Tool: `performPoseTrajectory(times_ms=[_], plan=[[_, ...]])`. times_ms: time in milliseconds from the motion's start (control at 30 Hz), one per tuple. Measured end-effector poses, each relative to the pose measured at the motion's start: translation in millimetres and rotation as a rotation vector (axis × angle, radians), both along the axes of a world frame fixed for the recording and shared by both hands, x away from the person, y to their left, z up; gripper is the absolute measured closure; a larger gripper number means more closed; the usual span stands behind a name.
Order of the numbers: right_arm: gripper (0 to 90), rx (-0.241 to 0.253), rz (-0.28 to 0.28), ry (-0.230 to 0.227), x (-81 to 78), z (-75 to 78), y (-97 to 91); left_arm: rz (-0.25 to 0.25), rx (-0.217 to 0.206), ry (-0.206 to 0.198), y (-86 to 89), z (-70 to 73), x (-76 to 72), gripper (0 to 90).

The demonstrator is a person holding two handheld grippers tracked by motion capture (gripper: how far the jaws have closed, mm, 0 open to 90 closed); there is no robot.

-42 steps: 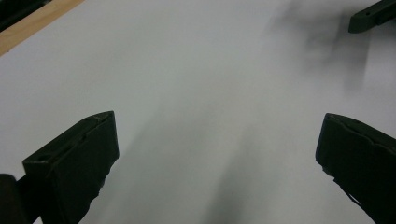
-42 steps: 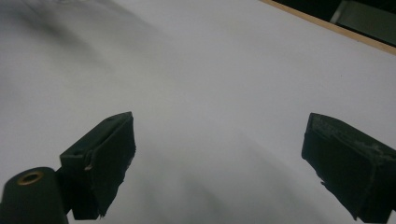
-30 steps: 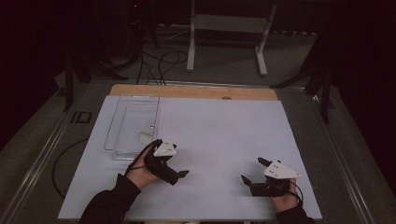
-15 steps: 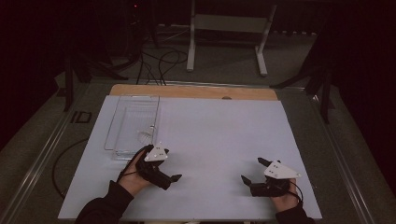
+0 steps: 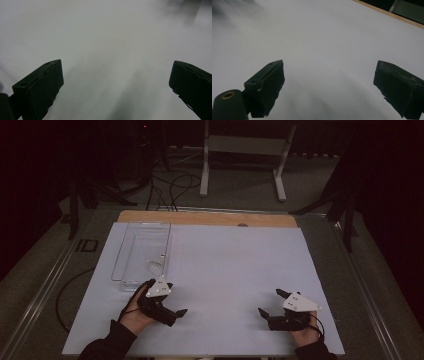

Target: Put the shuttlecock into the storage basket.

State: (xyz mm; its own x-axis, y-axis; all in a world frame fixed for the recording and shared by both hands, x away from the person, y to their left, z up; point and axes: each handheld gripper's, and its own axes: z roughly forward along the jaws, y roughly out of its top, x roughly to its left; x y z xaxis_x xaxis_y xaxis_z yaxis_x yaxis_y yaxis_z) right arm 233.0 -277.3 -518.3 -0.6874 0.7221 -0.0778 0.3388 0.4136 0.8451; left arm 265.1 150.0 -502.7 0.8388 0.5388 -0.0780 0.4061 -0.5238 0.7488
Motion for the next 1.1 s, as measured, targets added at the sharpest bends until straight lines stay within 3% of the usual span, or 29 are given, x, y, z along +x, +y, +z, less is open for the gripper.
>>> performPoseTrajectory(times_ms=[167, 967, 1067, 1100], plan=[[9.6, 0.001, 0.0, 0.001, 0.0, -0.1, 0.0, 0.053, 0.005, 0.017, 9.4, -3.0, -2.0, 0.1], [9.6, 0.002, -0.001, -0.006, 0.4, -0.7, -0.4, 0.142, 0.006, 0.029, 34.9, -19.1, -14.2, 0.1], [9.6, 0.001, 0.001, -0.006, 0.3, -0.4, -0.3, 0.165, 0.001, 0.021, 39.4, -20.4, -15.9, 0.1], [9.6, -0.001, 0.003, -0.006, 0.3, -0.3, -0.3, 0.178, -0.024, 0.024, 43.6, -21.1, -17.1, 0.1]])
